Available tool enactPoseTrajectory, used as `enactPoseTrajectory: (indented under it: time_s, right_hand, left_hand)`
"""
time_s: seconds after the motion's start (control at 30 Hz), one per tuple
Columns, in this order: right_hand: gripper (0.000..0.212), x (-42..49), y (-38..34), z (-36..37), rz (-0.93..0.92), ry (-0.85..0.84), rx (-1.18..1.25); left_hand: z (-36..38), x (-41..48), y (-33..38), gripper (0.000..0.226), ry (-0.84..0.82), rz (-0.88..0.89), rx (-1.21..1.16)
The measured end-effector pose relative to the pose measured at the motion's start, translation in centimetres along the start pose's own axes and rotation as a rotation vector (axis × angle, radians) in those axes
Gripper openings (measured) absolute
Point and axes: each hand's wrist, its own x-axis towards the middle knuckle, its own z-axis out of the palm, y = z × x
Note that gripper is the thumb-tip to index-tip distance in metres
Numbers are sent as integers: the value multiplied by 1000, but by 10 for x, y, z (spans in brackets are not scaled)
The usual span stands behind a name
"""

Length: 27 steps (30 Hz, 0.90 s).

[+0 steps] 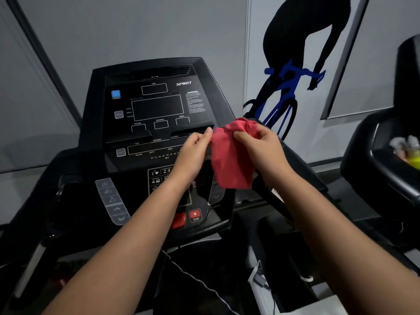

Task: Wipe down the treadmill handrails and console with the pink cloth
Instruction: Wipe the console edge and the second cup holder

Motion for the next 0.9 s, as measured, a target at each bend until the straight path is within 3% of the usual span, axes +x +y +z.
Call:
enactPoseTrajectory:
  time_s: [0.17,0.3,0.43,0.6,0.9]
  right_hand:
    - [7,21,-15,2,80,-102,42]
    - [13,42,-18,16,101,-154,71]
    - [18,61,-14,24,51,-108,23]
    - [26,80,8,20,43,9,-137]
    - [61,90,19,6,84,-23,-250]
  left_hand:
    - [1,23,9,39,12,62,7]
    - [-2,32,10,60,-228,-18,-259]
    - [-13,43,4,49,-351,-74,-345]
    - [-16,60,1,18,-298,69,-306]
    - [-4,79,4,17,-231,135,-282]
